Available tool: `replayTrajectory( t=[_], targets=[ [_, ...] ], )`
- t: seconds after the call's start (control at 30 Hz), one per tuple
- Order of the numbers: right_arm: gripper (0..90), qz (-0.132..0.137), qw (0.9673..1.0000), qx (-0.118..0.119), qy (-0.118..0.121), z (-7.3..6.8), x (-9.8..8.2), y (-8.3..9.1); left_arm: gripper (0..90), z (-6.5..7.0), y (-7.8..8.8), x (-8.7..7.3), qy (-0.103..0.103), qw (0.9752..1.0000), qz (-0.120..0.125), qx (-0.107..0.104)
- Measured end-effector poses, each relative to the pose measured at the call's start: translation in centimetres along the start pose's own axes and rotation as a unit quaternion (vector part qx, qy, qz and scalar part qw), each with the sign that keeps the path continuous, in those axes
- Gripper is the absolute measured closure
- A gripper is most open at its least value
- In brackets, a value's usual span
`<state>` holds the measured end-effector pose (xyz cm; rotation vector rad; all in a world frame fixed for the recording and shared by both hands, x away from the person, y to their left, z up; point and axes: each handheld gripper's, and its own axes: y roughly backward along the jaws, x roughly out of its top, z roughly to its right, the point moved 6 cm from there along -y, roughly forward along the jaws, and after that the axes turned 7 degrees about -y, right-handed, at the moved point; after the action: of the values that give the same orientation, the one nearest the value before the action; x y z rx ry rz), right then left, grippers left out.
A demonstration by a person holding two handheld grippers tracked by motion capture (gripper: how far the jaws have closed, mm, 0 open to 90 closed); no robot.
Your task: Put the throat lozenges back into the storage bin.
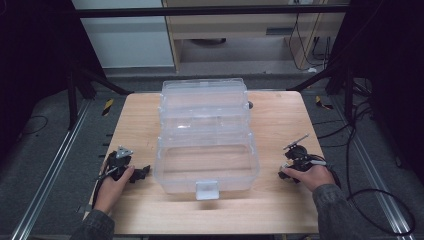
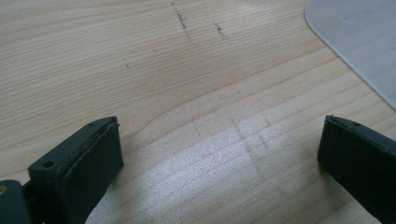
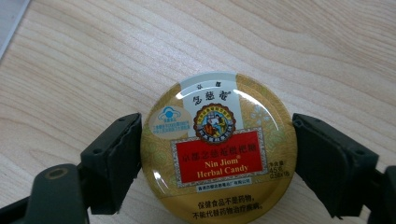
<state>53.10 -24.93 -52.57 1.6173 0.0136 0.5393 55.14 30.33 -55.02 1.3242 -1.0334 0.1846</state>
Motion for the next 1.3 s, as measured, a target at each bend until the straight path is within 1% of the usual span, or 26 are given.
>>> replayTrajectory(
  t=[0.13, 0.2, 0.23, 0.43, 0.53, 0.73, 0.8, 0.83, 0.9, 0.93, 1.0, 1.17, 1.2, 1.3],
  targets=[
    [20.3, 0.000, 1.0000, -0.001, 0.004, 0.06, -0.05, -0.01, 0.0, 0.00, 0.00, 0.00, 0.000, 1.0000, 0.000, 0.000],
    [20.3, -0.001, 1.0000, 0.000, -0.002, -0.06, -0.13, 0.00, 0.0, -0.03, 0.00, 0.01, -0.002, 1.0000, 0.000, 0.000],
    [20.3, 0.001, 1.0000, 0.001, 0.003, 0.01, -0.10, -0.03, 0.0, -0.03, -0.01, 0.01, -0.002, 1.0000, 0.000, 0.000],
    [20.1, 0.000, 1.0000, 0.003, 0.003, 0.10, 0.00, -0.17, 0.0, -0.03, -0.01, 0.02, -0.003, 1.0000, 0.000, 0.000],
    [20.0, -0.004, 1.0000, 0.005, -0.004, 0.01, -0.02, -0.17, 0.0, -0.02, -0.02, 0.02, -0.003, 1.0000, 0.000, 0.000],
    [20.0, -0.003, 1.0000, 0.004, 0.000, 0.13, 0.00, -0.25, 0.0, -0.02, -0.02, 0.03, -0.003, 1.0000, 0.000, -0.001],
    [20.0, -0.005, 1.0000, 0.006, -0.002, 0.09, -0.04, -0.31, 0.0, -0.02, -0.02, 0.03, -0.003, 1.0000, 0.001, -0.001],
    [20.1, -0.009, 0.9999, 0.007, -0.008, 0.03, -0.11, -0.31, 0.0, -0.01, -0.02, 0.03, -0.003, 1.0000, 0.001, -0.001],
    [20.4, -0.009, 0.9999, 0.006, -0.009, 0.04, -0.10, -0.31, 0.0, -0.01, -0.03, 0.03, -0.003, 1.0000, 0.001, -0.001],
    [20.6, -0.011, 0.9999, 0.004, -0.008, -0.02, -0.13, -0.31, 0.0, -0.01, -0.03, 0.03, -0.003, 1.0000, 0.001, -0.001],
    [20.7, -0.009, 1.0000, 0.002, 0.001, 0.06, -0.10, -0.33, 0.0, 0.00, -0.03, 0.03, -0.002, 1.0000, 0.001, -0.001],
    [20.8, -0.013, 0.9999, 0.004, 0.000, -0.09, -0.17, -0.24, 0.0, -0.01, -0.03, 0.03, -0.003, 1.0000, 0.001, -0.001],
    [20.9, -0.008, 1.0000, 0.002, 0.004, -0.09, -0.16, -0.21, 0.0, -0.01, -0.03, 0.03, -0.003, 1.0000, 0.001, -0.001],
    [20.8, -0.008, 1.0000, 0.003, 0.002, -0.19, -0.16, -0.13, 0.0, -0.01, -0.03, 0.03, -0.003, 1.0000, 0.001, -0.001]
  ],
)
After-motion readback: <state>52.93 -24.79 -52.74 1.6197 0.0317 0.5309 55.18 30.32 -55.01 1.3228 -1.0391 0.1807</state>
